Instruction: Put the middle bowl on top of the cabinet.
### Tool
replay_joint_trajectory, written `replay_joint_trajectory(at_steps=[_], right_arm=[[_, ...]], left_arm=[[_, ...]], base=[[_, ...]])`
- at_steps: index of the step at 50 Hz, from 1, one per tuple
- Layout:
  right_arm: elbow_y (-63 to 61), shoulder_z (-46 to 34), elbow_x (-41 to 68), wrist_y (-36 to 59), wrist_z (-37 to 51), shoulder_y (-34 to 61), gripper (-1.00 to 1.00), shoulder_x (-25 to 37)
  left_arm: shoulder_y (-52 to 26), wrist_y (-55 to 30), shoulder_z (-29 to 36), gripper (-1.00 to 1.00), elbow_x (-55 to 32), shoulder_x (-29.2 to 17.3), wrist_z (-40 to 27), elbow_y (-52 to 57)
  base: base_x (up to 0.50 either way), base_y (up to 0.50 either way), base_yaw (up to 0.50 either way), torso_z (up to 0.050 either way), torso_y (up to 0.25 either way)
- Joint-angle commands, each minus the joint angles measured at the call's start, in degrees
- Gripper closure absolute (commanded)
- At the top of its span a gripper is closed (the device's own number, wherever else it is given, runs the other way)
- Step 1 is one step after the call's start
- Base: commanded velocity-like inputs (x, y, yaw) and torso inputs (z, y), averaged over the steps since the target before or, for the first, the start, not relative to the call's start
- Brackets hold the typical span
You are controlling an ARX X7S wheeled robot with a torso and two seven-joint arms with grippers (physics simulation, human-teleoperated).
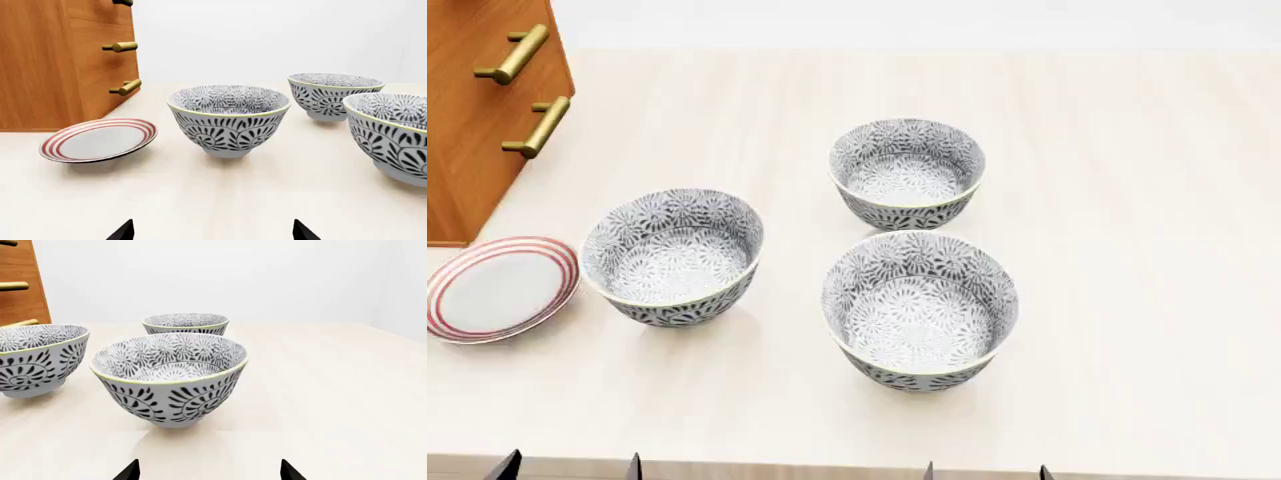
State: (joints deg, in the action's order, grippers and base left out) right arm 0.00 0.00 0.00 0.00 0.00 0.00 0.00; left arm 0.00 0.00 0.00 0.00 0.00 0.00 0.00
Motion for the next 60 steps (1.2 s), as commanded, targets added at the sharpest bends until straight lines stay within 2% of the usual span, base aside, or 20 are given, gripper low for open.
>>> replay_joint_trajectory(at_steps=[1, 7, 14, 19, 28, 37, 43, 50, 54, 60], right_arm=[[-0.3, -2.1, 1.7, 0.2, 2.1, 0.0, -1.00, 1.7], [-1.6, -3.1, 2.0, 1.4, 3.1, -0.6, -1.00, 2.7], [-4.7, -3.1, 3.6, 3.4, 3.8, -1.4, -1.00, 3.7], [-12.1, -2.3, 4.4, 6.3, 5.0, -3.9, -1.00, 4.8], [-29.2, 5.6, 8.9, 7.3, 8.6, -12.4, -1.00, 7.0], [-39.0, 16.4, 14.1, 1.5, 12.9, -21.0, -1.00, 6.2], [-42.8, 22.2, 17.7, -2.6, 14.3, -26.3, -1.00, 5.5], [-43.8, 23.8, 17.2, -3.8, 15.2, -28.1, -1.00, 6.1], [-43.8, 23.7, 16.7, -3.2, 15.6, -28.2, -1.00, 6.7], [-43.8, 23.0, 16.5, -3.2, 15.9, -28.3, -1.00, 7.1]], left_arm=[[0.1, -0.2, 1.0, -1.00, -0.9, -0.9, -1.0, 0.3], [0.5, 1.8, 3.2, -1.00, 0.3, -2.0, -3.6, -0.1], [0.7, -0.6, 3.9, -1.00, 0.9, -2.7, -6.4, 2.3], [2.4, -1.5, 4.9, -1.00, -1.2, -4.0, -4.8, 6.7], [1.5, -4.2, 5.9, -1.00, -0.8, -4.4, -6.5, 8.2], [2.8, -6.7, 5.7, -1.00, -4.4, -5.9, -5.1, 15.7], [4.1, -11.3, 4.6, -1.00, -5.6, -7.2, -6.5, 28.9], [6.1, -17.7, 1.5, -1.00, -9.3, -7.9, -8.9, 44.5], [6.2, -18.1, 0.5, -1.00, -9.5, -7.9, -10.2, 46.3], [2.7, -19.6, -1.2, -1.00, -11.2, -7.4, -11.6, 42.4]], base=[[0.00, 0.00, 0.00, 0.000, 0.000], [0.00, 0.00, 0.00, 0.000, 0.000], [0.00, 0.00, 0.00, 0.000, 0.000], [0.00, 0.00, 0.00, 0.000, 0.000], [0.00, 0.00, 0.00, 0.000, 0.000], [0.00, 0.00, 0.00, 0.000, 0.000], [0.00, 0.00, 0.00, 0.000, 0.000], [0.00, 0.00, 0.00, 0.000, 0.000], [0.00, 0.39, 0.00, 0.000, 0.000], [0.00, 0.45, 0.00, 0.000, 0.000]])
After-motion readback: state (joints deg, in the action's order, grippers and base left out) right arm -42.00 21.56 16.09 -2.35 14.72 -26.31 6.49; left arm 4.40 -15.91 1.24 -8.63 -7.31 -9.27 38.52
